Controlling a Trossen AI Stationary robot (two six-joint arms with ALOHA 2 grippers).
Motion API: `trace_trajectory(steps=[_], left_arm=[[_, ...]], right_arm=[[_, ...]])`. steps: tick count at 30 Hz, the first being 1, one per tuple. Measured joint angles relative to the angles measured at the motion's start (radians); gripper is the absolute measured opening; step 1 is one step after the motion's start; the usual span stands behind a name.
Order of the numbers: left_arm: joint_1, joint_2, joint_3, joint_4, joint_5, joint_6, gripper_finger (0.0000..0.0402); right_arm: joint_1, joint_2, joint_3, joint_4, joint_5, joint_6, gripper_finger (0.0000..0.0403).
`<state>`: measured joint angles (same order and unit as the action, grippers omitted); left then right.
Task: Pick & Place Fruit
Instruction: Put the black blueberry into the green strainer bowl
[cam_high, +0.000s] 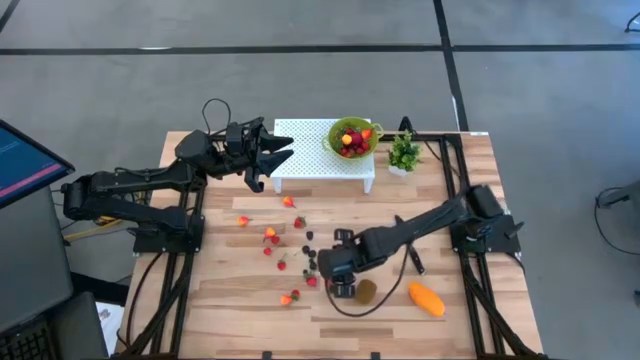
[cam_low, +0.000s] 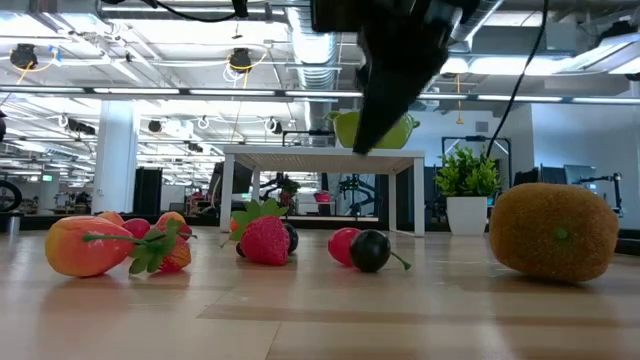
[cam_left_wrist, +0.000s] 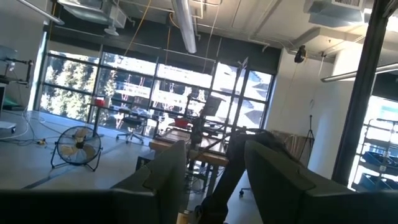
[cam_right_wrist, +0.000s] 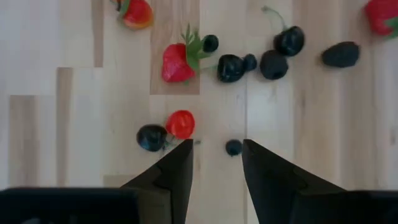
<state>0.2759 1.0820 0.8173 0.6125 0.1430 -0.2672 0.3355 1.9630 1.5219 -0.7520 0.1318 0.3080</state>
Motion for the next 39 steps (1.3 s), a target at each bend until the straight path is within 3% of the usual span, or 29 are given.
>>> trace_trajectory(steps=[10,30,39], left_arm=[[0.0,0.0,0.0,-0.001,0.0,0.0,0.0159],[0.0,0.0,0.0,-0.001,0.0,0.0,0.0159],[0.0,0.0,0.0,-0.001,0.0,0.0,0.0159]], right_arm=[[-0.018,0.12,0.0,-0.003,0.001,0.008,0.0139],[-0.041,0.121,-0.016,0.037,0.045,0.041,0.0146],[-0.042,0.121,-0.103,0.098,0.044,0.067,0.0138]])
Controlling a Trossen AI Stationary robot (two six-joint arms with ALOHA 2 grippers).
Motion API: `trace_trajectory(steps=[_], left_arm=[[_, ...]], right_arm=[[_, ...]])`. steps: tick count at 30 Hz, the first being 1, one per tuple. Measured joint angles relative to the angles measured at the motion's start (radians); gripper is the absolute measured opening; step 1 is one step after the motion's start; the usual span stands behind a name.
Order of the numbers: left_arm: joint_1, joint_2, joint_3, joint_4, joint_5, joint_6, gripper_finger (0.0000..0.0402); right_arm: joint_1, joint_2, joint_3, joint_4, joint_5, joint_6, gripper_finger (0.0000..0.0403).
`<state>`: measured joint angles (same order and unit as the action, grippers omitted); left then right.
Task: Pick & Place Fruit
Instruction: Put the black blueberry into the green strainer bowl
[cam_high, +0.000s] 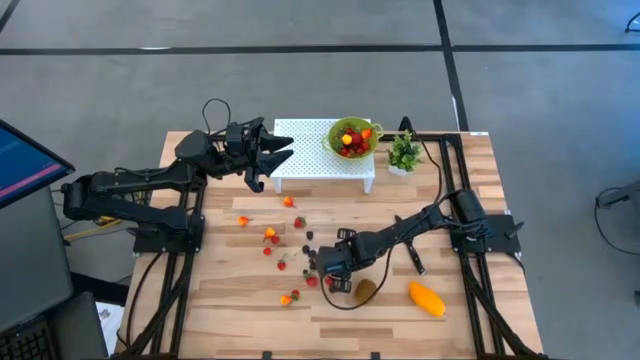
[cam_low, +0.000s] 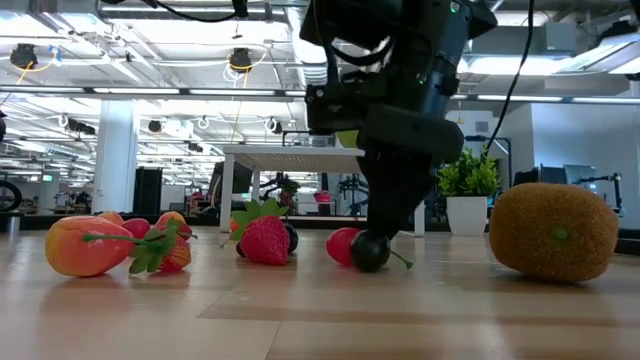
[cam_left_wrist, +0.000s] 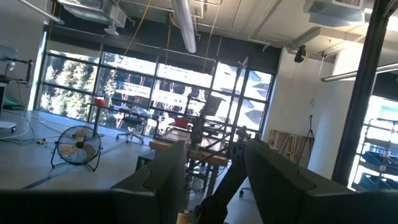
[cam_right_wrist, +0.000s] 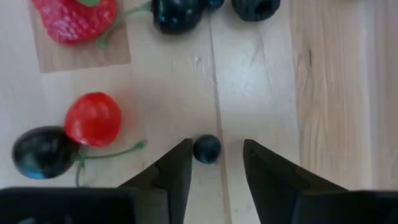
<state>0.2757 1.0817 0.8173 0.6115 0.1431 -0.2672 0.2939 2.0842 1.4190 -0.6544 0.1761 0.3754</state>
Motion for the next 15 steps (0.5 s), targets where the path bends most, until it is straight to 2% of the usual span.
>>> trace_trajectory(steps=[15], left_arm=[[0.0,0.0,0.0,0.0,0.0,0.0,0.0159]], right_arm=[[0.0,-0.002,-0.011,0.033,-0.007,0.012,0.0111]])
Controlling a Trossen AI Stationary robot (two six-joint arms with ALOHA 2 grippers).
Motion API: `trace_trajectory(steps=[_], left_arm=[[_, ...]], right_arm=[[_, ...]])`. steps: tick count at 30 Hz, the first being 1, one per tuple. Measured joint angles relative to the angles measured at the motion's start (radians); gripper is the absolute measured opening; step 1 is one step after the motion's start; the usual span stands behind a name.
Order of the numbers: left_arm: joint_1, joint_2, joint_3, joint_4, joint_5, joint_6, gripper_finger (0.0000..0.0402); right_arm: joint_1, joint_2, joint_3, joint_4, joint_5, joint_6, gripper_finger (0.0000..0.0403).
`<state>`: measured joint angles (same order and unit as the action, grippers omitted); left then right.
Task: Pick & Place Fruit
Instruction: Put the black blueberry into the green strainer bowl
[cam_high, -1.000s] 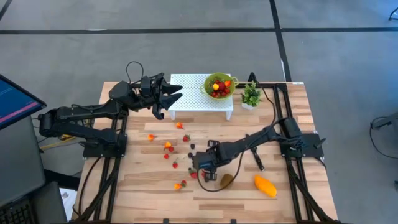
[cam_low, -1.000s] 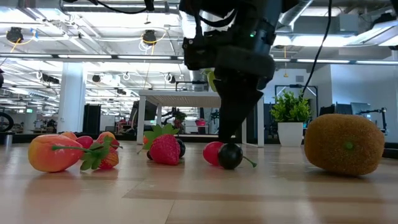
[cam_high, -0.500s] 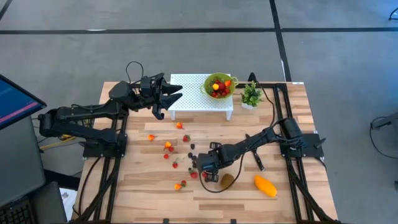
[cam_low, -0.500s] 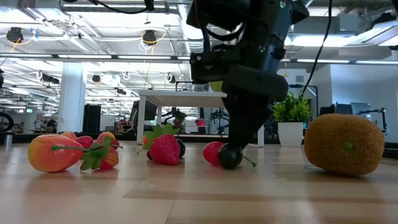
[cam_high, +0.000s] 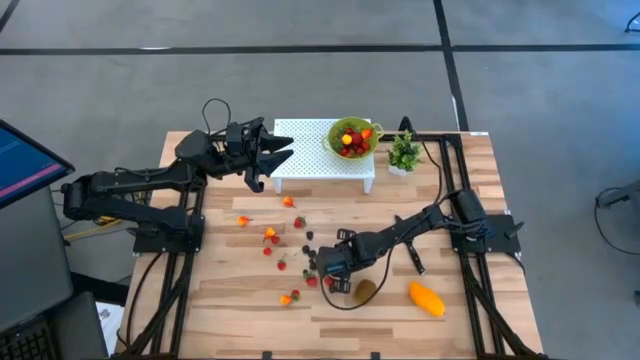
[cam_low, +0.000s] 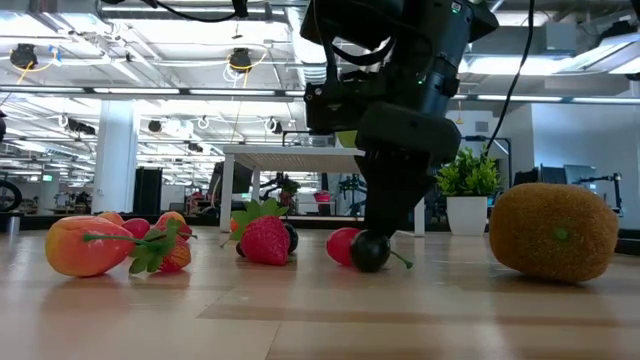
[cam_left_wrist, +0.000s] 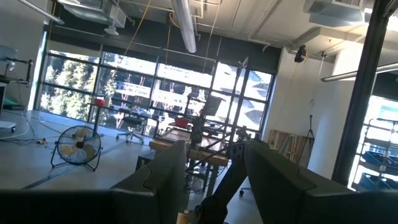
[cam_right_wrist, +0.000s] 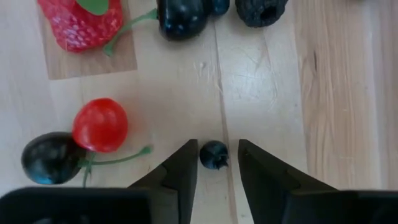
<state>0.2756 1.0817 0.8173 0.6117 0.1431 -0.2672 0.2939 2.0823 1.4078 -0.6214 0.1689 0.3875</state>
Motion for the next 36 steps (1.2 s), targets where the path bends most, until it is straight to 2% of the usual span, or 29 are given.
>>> trace_trajectory(steps=[11,22,31,36], left_arm=[[0.0,0.0,0.0,0.0,0.0,0.0,0.0159],[0.0,0.0,0.0,0.0,0.0,0.0,0.0159],[0.0,0.0,0.0,0.0,0.0,0.0,0.0159],[0.0,0.0,0.0,0.0,0.0,0.0,0.0159]], right_arm=[[0.0,0.0,0.0,0.006,-0.007,-0.001,0.0067],[-0.002,0.002,0.0,0.089,0.0,0.038,0.0059],[-0.021,-0.002,0.079,0.089,0.149,0.072,0.0059],[-0.039,-0.091,0.138,0.018,0.246,0.002,0.0059]])
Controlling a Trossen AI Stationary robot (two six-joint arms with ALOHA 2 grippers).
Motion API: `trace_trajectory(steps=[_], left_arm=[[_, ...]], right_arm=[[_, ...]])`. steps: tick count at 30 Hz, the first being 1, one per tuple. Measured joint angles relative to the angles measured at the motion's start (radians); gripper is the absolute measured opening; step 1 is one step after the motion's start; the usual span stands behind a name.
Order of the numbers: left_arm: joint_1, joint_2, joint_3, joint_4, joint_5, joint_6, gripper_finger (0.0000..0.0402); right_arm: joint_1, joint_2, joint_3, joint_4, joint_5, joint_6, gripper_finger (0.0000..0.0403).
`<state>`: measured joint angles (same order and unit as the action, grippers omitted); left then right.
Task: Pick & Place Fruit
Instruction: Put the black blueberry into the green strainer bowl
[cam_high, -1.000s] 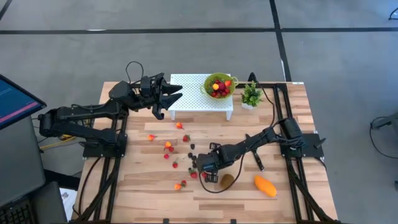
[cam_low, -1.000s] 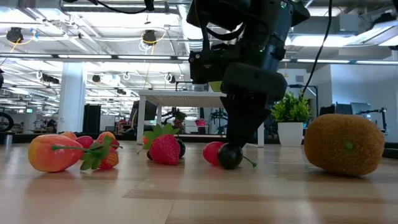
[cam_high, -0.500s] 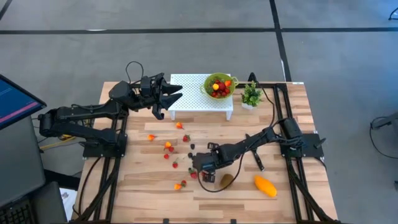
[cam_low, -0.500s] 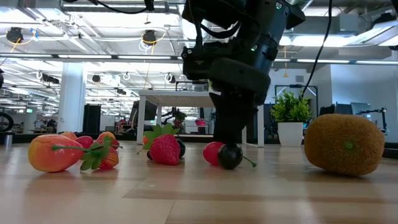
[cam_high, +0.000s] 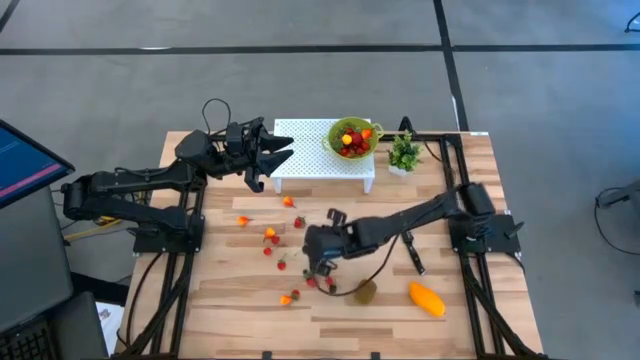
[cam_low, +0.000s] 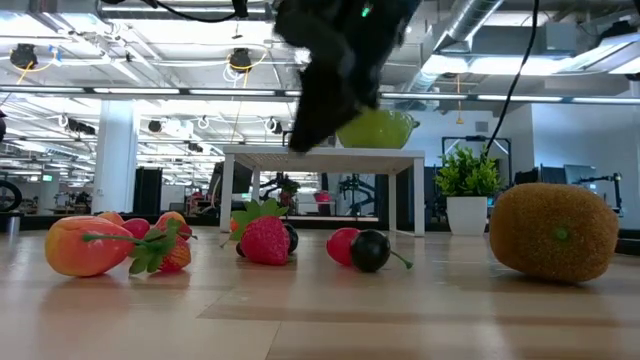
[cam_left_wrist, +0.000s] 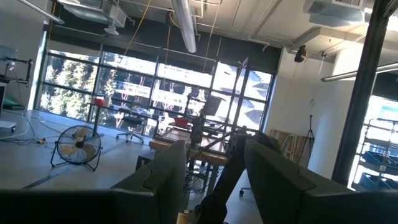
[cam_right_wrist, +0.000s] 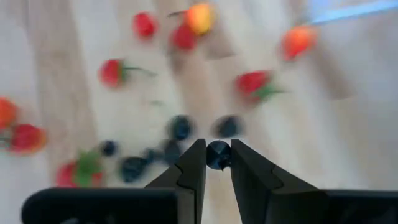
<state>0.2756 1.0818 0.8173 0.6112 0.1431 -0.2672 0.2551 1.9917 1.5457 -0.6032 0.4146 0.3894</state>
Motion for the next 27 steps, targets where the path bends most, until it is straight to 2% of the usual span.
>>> trace_trajectory(steps=[7,14,16,23,27], left_arm=[[0.0,0.0,0.0,0.001,0.0,0.0,0.0159],[0.0,0.0,0.0,0.002,0.0,0.0,0.0159],[0.0,0.0,0.0,0.002,0.0,0.0,0.0159],[0.0,0.0,0.0,0.002,0.0,0.0,0.0159],[0.0,0.0,0.0,0.003,0.0,0.0,0.0159]], right_arm=[[-0.039,-0.231,0.009,-0.097,0.215,-0.153,0.0059],[-0.18,-0.386,0.009,-0.09,0.24,-0.301,0.0059],[-0.232,-0.405,0.008,-0.111,0.229,-0.323,0.0059],[-0.433,-0.416,0.007,-0.19,0.039,-0.367,0.0059],[-0.53,-0.408,0.007,-0.242,-0.024,-0.366,0.0059]])
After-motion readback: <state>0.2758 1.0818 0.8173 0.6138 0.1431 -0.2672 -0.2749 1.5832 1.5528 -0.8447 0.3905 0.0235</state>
